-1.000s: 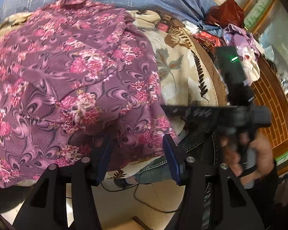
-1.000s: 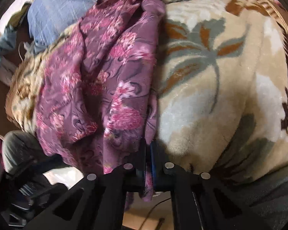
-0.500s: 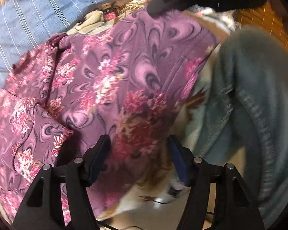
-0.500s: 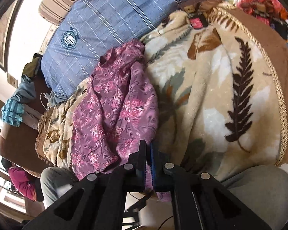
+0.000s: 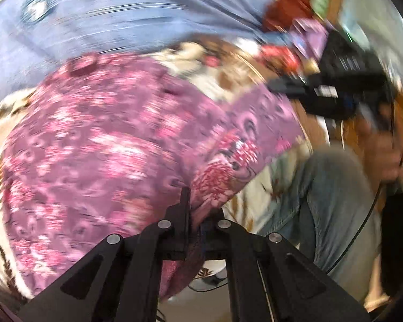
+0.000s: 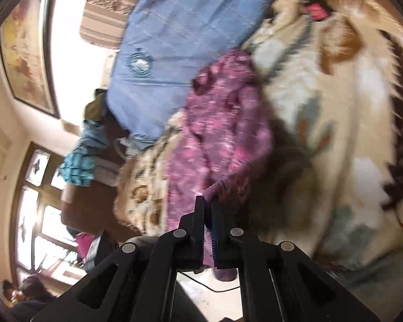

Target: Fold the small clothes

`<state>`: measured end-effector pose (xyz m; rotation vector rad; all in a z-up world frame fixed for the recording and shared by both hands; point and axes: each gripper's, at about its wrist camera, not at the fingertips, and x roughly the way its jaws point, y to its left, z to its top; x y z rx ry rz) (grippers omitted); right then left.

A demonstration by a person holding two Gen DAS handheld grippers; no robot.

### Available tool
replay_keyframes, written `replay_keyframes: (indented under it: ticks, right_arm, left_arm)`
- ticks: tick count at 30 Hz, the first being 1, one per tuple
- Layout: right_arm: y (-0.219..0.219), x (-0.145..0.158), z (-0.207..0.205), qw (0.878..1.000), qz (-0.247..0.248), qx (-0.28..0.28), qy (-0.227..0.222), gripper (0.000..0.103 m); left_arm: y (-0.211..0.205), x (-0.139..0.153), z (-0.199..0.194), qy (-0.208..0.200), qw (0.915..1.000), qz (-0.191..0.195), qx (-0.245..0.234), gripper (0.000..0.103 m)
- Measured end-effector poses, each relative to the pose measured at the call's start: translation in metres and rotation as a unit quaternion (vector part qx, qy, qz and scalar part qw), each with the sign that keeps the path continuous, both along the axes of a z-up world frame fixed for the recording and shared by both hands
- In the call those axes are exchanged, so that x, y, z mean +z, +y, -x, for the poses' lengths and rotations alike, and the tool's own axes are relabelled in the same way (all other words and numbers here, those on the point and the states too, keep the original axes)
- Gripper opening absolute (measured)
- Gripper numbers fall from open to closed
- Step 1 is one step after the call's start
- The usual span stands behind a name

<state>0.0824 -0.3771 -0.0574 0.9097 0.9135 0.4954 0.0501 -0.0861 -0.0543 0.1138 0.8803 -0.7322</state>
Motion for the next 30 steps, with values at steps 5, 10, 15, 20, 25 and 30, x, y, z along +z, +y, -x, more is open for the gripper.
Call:
replay_keyframes:
  ticks: [5, 10, 15, 20, 25, 30]
  right_arm:
    - [0.029, 0.027, -0.074, 0.999, 0.009, 0.030, -0.017, 0.004]
    - [0.033, 0.043, -0.179, 0.999, 0.041, 0.004, -0.015, 0.004]
    - [0.023, 0.018, -0.286, 0.994, 0.090, -0.051, 0.027, 0.004]
    - [0.001, -0.038, -0.354, 0.986, 0.124, -0.082, 0.080, 0.004]
    - [-0.001, -0.082, -0.376, 0.983, 0.132, -0.053, 0.114, 0.007]
    - [0.015, -0.019, -0.329, 0.974, 0.206, -0.082, 0.047, 0.058]
  left_arm:
    - [0.023, 0.043, -0.077, -0.005, 0.9995, 0.002, 0.032, 0.003]
    - [0.004, 0.062, -0.212, 0.011, 0.9989, -0.036, 0.028, 0.003]
    - [-0.031, 0.032, -0.337, 0.048, 0.9958, -0.064, 0.043, 0.003]
    - [-0.063, -0.009, -0.402, 0.062, 0.9940, -0.067, 0.060, 0.004]
    - [-0.048, -0.043, -0.409, 0.131, 0.9866, -0.049, 0.084, 0.015]
    - [0.052, 0.032, -0.353, 0.068, 0.9876, 0.056, 0.130, 0.074]
